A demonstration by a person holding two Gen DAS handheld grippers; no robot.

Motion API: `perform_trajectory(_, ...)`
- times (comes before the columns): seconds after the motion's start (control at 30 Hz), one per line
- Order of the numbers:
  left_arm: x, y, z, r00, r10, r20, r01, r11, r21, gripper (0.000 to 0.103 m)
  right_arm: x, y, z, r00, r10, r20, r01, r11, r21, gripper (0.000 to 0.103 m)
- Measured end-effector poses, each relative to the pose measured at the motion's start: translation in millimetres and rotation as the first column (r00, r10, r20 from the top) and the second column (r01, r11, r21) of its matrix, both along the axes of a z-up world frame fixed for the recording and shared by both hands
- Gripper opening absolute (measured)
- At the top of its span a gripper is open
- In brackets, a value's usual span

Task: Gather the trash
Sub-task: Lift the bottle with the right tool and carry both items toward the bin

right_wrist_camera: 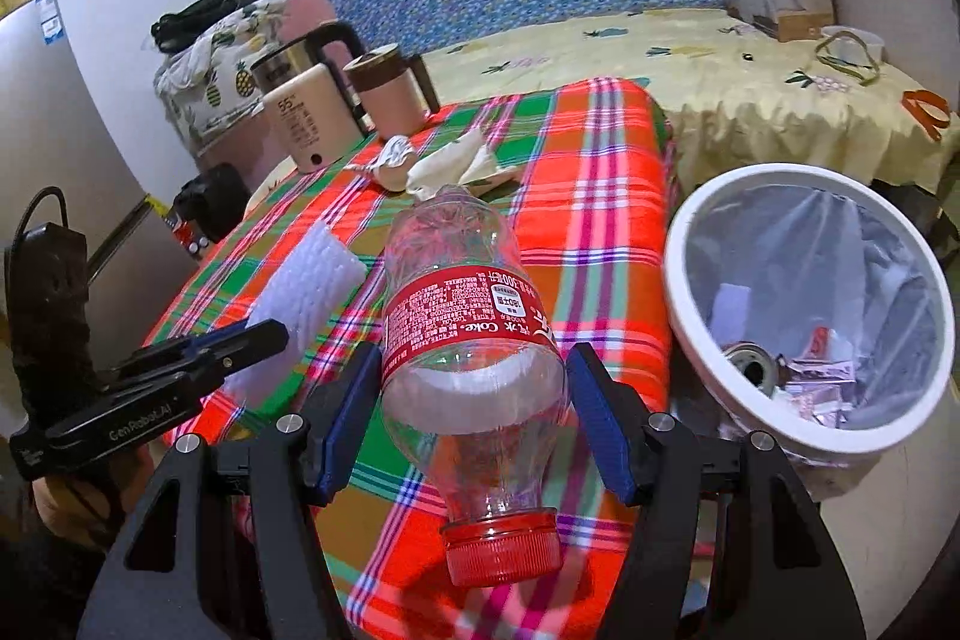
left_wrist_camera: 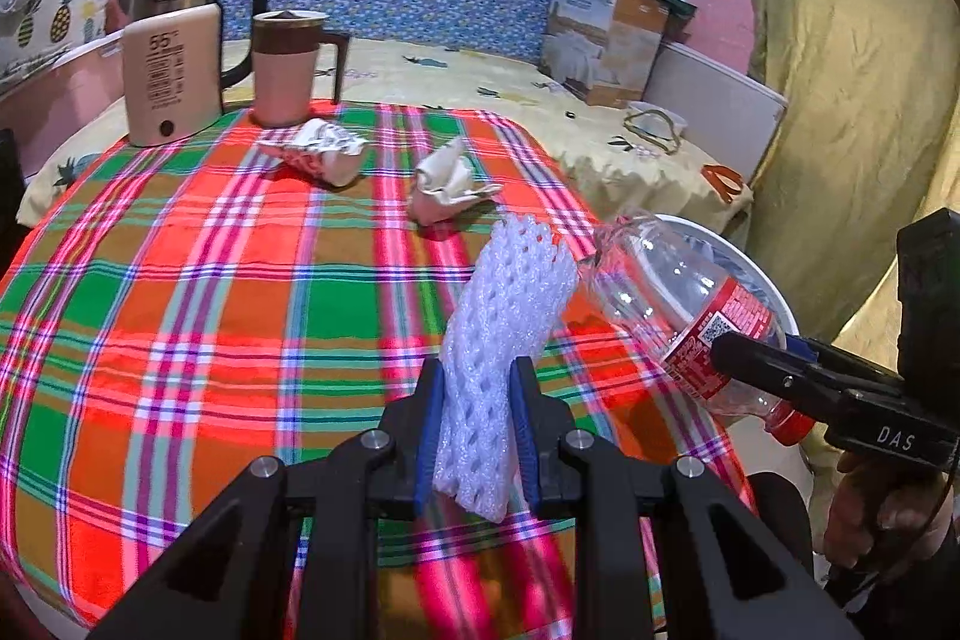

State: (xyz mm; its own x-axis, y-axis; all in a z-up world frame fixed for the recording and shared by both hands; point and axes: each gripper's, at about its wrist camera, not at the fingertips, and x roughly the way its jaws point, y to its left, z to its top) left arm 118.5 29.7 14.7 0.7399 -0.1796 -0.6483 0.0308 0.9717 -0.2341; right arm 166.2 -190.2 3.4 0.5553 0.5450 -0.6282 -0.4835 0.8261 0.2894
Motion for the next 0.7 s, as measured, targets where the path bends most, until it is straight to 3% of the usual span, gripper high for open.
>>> perform_trajectory(0.7,40,-84,14,0.983,-0.181,0.014,0.181,0.984,0.004,0.023,4,-88,11,0.974,-0.222,0.036,0.221,0.975,0.017,0.065)
